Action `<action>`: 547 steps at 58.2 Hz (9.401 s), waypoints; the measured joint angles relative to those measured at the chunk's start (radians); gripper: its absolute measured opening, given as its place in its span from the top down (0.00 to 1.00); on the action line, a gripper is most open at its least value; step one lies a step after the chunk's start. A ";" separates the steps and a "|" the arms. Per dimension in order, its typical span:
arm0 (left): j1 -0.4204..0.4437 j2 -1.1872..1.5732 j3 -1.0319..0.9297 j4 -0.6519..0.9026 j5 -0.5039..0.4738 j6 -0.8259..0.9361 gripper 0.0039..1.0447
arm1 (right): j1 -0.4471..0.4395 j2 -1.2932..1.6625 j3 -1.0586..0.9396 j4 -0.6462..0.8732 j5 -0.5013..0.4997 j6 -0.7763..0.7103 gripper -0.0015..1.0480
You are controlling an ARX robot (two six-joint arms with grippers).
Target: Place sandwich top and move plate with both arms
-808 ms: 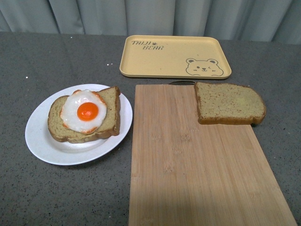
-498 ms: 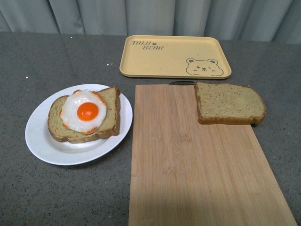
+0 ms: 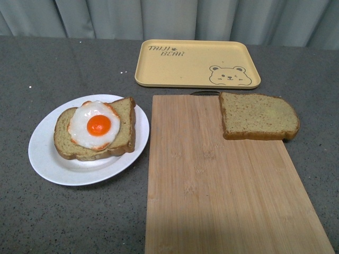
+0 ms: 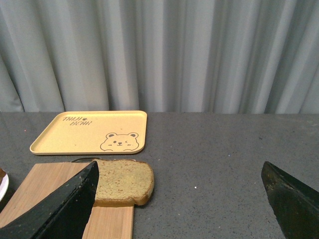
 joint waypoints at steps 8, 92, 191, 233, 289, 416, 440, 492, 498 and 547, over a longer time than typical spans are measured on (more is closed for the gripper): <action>0.000 0.000 0.000 0.000 0.000 0.000 0.06 | 0.000 0.000 0.000 0.000 0.000 0.000 0.09; 0.000 0.000 0.000 -0.001 0.002 0.000 0.06 | -0.241 1.157 0.261 0.536 0.001 -0.216 0.09; 0.000 0.000 0.000 -0.001 0.002 0.000 0.06 | 0.016 1.970 0.933 0.331 -0.582 0.607 0.97; 0.000 0.000 0.000 -0.001 0.002 0.000 0.06 | 0.489 2.150 1.120 0.488 -0.587 0.886 0.97; 0.000 0.000 0.000 -0.001 0.000 0.000 0.06 | 0.513 2.113 0.760 1.213 0.384 0.209 0.59; 0.000 -0.003 0.000 -0.002 0.002 0.000 0.06 | -0.001 0.235 -0.001 0.241 0.001 0.001 0.99; 0.000 -0.003 0.000 -0.002 0.001 0.000 0.06 | -0.001 0.023 0.000 0.006 0.000 0.001 0.99; 0.029 1.200 0.313 0.298 0.257 -0.341 0.06 | -0.001 0.000 0.000 0.000 0.000 0.000 0.09; 0.050 1.484 0.414 0.342 0.272 -0.370 0.06 | -0.001 0.000 0.000 0.000 0.000 0.000 0.09; 0.188 1.876 0.587 0.328 0.430 -0.667 0.06 | -0.001 0.000 0.000 0.000 0.000 0.000 0.09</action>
